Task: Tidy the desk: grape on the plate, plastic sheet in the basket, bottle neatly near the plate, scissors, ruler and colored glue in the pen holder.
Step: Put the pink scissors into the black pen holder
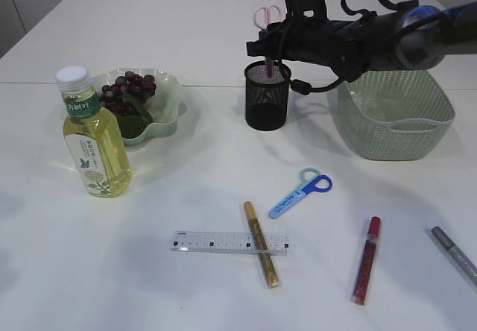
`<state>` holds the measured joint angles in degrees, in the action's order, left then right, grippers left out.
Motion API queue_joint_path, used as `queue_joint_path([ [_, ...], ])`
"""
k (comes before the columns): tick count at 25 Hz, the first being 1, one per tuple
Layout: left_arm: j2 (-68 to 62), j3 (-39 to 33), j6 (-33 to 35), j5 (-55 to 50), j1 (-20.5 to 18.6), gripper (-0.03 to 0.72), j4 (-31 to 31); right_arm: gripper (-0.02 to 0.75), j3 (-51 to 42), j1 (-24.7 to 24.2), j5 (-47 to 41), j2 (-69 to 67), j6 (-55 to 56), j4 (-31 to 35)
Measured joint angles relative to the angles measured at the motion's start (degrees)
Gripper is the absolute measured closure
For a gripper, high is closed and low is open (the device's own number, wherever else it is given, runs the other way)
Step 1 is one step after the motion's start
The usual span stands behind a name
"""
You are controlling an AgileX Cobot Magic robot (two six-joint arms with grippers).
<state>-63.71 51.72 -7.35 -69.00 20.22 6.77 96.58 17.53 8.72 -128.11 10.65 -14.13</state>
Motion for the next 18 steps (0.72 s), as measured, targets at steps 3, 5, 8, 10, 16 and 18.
queue_joint_path([
  [3, 0.0, 0.0, 0.0, 0.0, 0.0, 0.253, 0.0, 0.531, 0.0, 0.0, -0.3, 0.0, 0.0, 0.0],
  [5, 0.0, 0.0, 0.0, 0.0, 0.0, 0.253, 0.1, 0.518, 0.0, 0.0, -0.8, 0.0, 0.0, 0.0],
  [8, 0.0, 0.0, 0.0, 0.0, 0.0, 0.253, 0.1, 0.486, 0.0, 0.0, -1.4, 0.0, 0.0, 0.0],
  [10, 0.0, 0.0, 0.0, 0.1, 0.0, 0.253, 0.1, 0.458, 0.0, 0.0, -1.5, 0.0, 0.1, 0.0],
  [16, 0.0, 0.0, 0.0, 0.2, 0.0, 0.253, 0.1, 0.408, 0.0, 0.0, -1.6, 0.0, 2.3, 0.4],
  [18, 0.0, 0.0, 0.0, 0.2, 0.0, 0.253, 0.1, 0.405, 0.0, 0.0, -1.9, 0.0, 3.3, 0.5],
])
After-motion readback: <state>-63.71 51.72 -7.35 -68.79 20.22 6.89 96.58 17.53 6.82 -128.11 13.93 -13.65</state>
